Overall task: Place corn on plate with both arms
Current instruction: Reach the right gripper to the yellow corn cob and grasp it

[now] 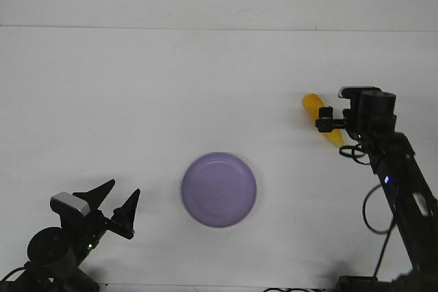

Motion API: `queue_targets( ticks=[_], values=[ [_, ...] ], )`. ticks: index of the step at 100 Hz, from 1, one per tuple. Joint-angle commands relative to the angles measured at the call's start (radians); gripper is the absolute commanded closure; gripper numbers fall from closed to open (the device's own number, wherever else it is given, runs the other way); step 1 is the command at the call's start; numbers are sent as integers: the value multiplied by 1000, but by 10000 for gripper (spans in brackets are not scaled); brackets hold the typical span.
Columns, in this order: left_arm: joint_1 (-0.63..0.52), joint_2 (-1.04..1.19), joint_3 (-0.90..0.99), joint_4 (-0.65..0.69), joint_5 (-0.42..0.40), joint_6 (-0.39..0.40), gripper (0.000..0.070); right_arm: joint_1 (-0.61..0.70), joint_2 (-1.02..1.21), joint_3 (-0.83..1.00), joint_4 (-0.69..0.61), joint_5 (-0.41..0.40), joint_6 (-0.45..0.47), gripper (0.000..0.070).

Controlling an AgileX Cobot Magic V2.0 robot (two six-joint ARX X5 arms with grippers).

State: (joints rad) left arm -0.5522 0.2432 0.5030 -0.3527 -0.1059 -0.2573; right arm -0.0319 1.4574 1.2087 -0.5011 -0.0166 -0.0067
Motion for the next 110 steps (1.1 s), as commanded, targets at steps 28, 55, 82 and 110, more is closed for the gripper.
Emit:
queue_targets(
  ticks=[28, 55, 82, 110],
  values=[
    [-4, 4, 6, 10, -7, -6, 238, 22, 412, 287, -111, -10, -108, 106],
    [-4, 4, 6, 10, -30, -6, 238, 26, 507, 295, -62, 18, -132, 107],
    [-4, 4, 6, 10, -33, -6, 237, 26, 534, 295, -32, 43, -133, 170],
    [-4, 4, 6, 10, -34, -6, 237, 28, 533, 295, -53, 42, -132, 386]
  ],
)
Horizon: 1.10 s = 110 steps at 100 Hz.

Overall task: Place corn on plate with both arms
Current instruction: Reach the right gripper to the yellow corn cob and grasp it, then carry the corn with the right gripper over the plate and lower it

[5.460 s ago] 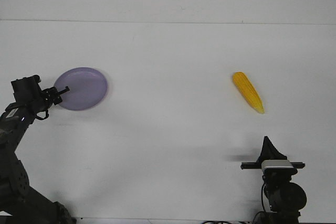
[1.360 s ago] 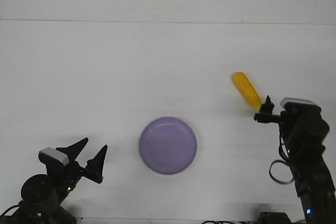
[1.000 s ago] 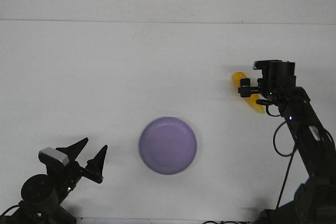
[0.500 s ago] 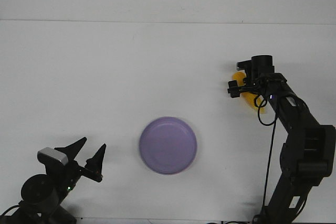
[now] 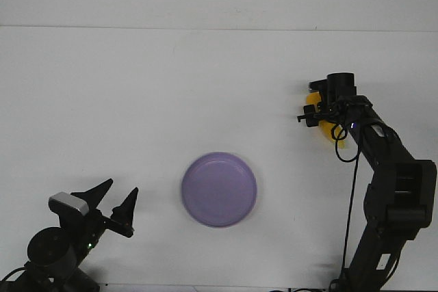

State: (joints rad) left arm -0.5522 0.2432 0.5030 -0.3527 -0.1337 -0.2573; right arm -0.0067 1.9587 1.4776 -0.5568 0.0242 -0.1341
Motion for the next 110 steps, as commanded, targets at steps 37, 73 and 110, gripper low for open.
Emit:
queue_targets(
  ticks=[37, 73, 110],
  values=[
    [-4, 4, 6, 10, -27, -6, 237, 8, -138, 28, -42, -74, 5, 385],
    [-4, 4, 6, 10, -27, -6, 237, 166, -513, 27, -174, -157, 14, 385],
    [-4, 4, 6, 10, -27, -6, 237, 615, -608, -37, -243, -156, 96, 385]
  ],
)
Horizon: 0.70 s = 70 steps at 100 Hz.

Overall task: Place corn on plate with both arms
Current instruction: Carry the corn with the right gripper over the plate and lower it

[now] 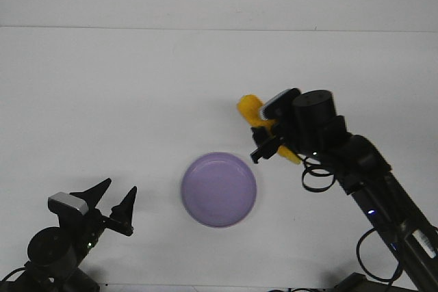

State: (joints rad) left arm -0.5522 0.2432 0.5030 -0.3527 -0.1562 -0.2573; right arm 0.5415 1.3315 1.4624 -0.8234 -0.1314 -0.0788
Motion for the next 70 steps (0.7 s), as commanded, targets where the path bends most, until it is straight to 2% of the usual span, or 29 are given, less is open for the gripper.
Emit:
queue_targets(
  ticks=[1, 14, 34, 70],
  values=[
    [-4, 4, 6, 10, -4, -6, 237, 80, 19, -30, 31, 0, 46, 385],
    [-4, 4, 6, 10, -4, -6, 237, 213, 19, -169, 154, 21, 117, 385],
    [-4, 4, 6, 10, -4, -6, 237, 315, 47, -375, 372, 54, 209, 385],
    [-4, 4, 6, 10, -4, -6, 237, 350, 221, -433, 499, 90, 205, 385]
  ],
)
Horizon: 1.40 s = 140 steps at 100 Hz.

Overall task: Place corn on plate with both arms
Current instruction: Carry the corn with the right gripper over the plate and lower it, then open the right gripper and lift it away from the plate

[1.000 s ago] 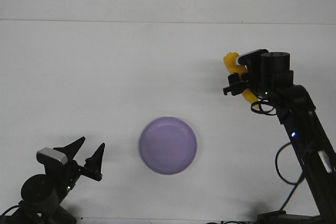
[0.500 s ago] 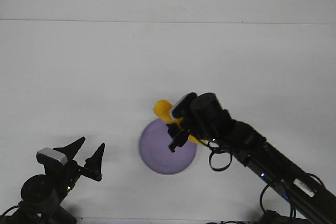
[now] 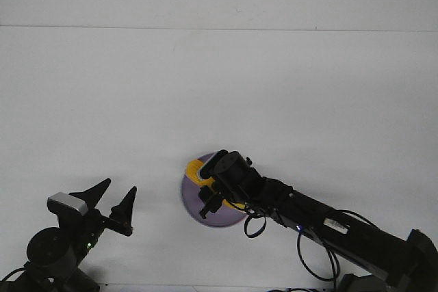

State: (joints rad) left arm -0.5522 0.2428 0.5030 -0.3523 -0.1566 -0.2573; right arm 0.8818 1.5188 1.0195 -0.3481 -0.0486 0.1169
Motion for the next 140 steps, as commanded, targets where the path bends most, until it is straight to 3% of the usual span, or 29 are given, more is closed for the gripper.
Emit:
queue_targets(
  ticks=[1, 19, 34, 42, 75, 105, 118, 140],
  values=[
    [-5, 5, 6, 10, -4, -6, 237, 10, 37, 10, 26, 8, 10, 385],
    [-4, 5, 6, 10, -4, -6, 237, 9, 68, 10, 32, 31, -13, 371],
    [-4, 5, 6, 10, -4, -6, 237, 9, 68, 10, 35, 50, -12, 186],
    [-5, 5, 6, 10, -4, -6, 237, 9, 68, 10, 34, 50, -12, 136],
    [-4, 5, 6, 13, -4, -6, 237, -4, -38, 39, 14, 89, -21, 136],
    [-4, 5, 6, 25, -4, -6, 237, -61, -501, 48, -8, 377, -151, 137],
    [-4, 5, 6, 34, -4, -5, 237, -129, -677, 46, -89, 443, -159, 137],
    [-4, 5, 6, 39, -4, -5, 237, -227, -863, 13, -322, 443, -145, 137]
  ],
)
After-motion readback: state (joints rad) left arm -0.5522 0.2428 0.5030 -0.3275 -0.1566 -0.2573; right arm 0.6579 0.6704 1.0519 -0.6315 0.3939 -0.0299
